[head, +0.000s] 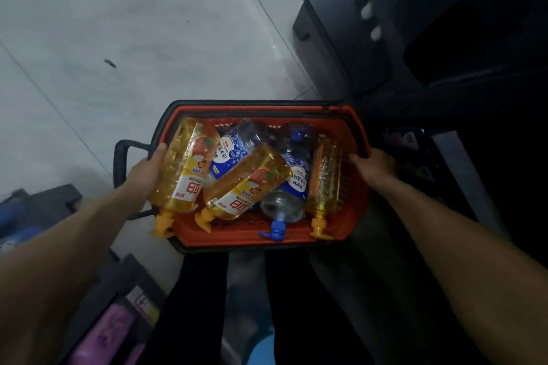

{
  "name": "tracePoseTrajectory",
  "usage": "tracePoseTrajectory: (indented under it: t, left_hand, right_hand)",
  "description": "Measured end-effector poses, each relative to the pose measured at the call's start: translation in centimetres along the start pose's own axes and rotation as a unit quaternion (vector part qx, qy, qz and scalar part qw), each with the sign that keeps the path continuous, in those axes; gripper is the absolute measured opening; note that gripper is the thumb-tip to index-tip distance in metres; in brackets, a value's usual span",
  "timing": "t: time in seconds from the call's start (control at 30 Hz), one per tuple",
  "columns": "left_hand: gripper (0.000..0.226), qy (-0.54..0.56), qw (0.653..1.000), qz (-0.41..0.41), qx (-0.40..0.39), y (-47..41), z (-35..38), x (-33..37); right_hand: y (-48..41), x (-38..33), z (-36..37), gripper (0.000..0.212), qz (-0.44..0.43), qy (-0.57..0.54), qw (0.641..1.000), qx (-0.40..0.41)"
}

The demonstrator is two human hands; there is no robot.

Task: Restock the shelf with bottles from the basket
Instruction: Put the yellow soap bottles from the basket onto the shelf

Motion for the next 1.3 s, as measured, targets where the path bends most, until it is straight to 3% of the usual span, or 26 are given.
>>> tracePoseTrajectory:
  t: [0.2, 0.37, 0.43, 0.5, 0.57, 0.73, 1.03, 1.3]
  left_hand:
    - [0.072, -0.023, 0.999, 0.014, 0.038, 0.0, 1.2, 0.2]
    - [0.070, -0.010, 0.992, 0.089, 0.084, 6.8, 1.0, 0.7]
    - [0.060, -0.042, 0.987, 0.141, 0.071, 9.7, 1.2, 0.7]
    - [0.065, -0.104, 0.975, 0.189, 0.048, 11.9, 1.6, 0.5]
    - [0.077, -0.206, 0.950, 0.224, 0.065, 13.7, 2.5, 0.3]
    - [0.079, -0.375, 0.859, 0.316, 0.145, 16.4, 6.3, 0.5]
    - [0.082, -0.386, 0.789, 0.464, 0.115, 17.2, 17.6, 0.6]
    - [0.079, -0.392, 0.709, 0.542, 0.224, 14.7, 21.7, 2.5]
  right_hand:
    - [0.2, 1.4, 0.5, 0.045, 0.029, -0.028, 0.999, 0.014]
    - [6.0, 0.2, -0.5, 0.083, 0.009, -0.061, 0.998, -0.016]
    - [8.2, 0.0, -1.0, 0.079, -0.020, -0.054, 0.998, -0.026]
    - [10.5, -0.5, -1.6, 0.070, -0.078, -0.041, 0.996, -0.031]
    - [13.0, -0.7, -2.0, 0.073, -0.126, -0.019, 0.991, -0.032]
    - [16.4, -0.2, -2.3, 0.082, -0.214, 0.032, 0.976, 0.001]
    - [13.6, 1.9, 2.0, 0.082, -0.327, 0.061, 0.942, 0.041]
    - [6.8, 4.6, 3.8, 0.075, -0.418, 0.118, 0.897, 0.075]
Point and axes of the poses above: each hand's wrist, its own y-axis away from the middle knuckle, its own z-axis out of the palm, x = y × z, the point moved 3 cm from there along -y, towards the middle knuckle, and after that the axes turned 1 degree about y, right-handed, at the moved point
